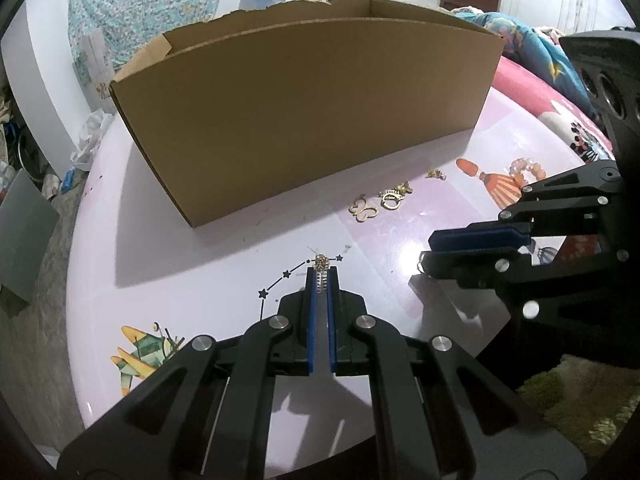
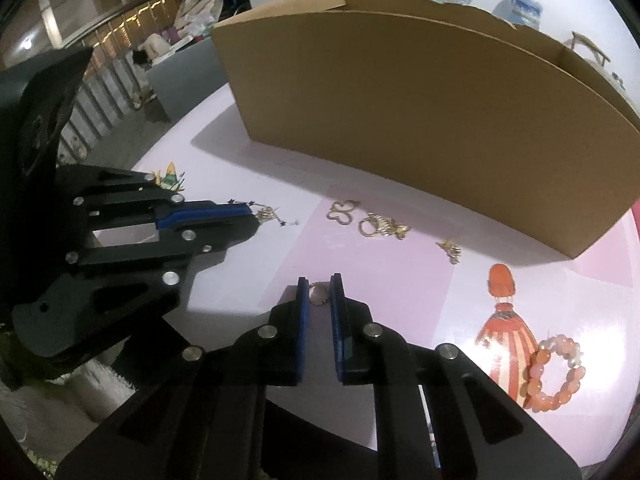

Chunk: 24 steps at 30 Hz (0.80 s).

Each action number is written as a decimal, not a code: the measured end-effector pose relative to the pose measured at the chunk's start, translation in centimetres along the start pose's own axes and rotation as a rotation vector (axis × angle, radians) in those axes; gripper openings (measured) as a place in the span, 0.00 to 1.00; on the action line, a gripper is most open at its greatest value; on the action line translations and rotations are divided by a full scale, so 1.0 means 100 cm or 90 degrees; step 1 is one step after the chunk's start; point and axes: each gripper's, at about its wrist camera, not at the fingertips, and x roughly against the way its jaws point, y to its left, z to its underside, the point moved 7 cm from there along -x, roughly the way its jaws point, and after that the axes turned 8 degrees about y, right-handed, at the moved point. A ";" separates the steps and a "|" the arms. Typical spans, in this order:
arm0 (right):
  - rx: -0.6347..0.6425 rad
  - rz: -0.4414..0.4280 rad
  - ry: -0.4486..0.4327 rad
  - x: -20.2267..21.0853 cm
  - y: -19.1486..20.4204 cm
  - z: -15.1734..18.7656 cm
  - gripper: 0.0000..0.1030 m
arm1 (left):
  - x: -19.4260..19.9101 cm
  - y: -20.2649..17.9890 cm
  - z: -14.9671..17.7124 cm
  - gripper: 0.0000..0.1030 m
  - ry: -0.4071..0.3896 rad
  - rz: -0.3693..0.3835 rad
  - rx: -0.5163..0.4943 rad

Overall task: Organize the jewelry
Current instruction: 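Lift the gold charm with the left tool while the right tool grasps a gold ring, then carry the charm and ring over the box and open both tools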

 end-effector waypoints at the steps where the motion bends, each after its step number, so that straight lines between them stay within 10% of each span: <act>1: -0.003 0.003 -0.003 0.001 -0.002 0.000 0.10 | 0.004 0.000 -0.001 0.04 -0.003 0.001 0.001; 6: -0.030 -0.001 -0.011 0.006 -0.012 0.000 0.10 | 0.025 0.005 -0.011 0.04 -0.006 0.007 0.012; 8: -0.034 -0.001 -0.016 0.010 -0.013 0.000 0.10 | 0.067 -0.003 -0.027 0.04 -0.093 0.012 -0.025; 13: -0.039 -0.013 -0.017 0.009 -0.014 0.004 0.11 | 0.007 0.019 -0.010 0.04 0.047 0.055 0.077; 16: -0.031 -0.004 -0.033 0.015 -0.010 0.001 0.10 | 0.048 0.009 -0.028 0.04 -0.043 0.092 0.062; 24: -0.047 0.005 -0.083 0.049 -0.025 0.002 0.11 | 0.068 0.012 -0.035 0.04 -0.091 0.084 0.060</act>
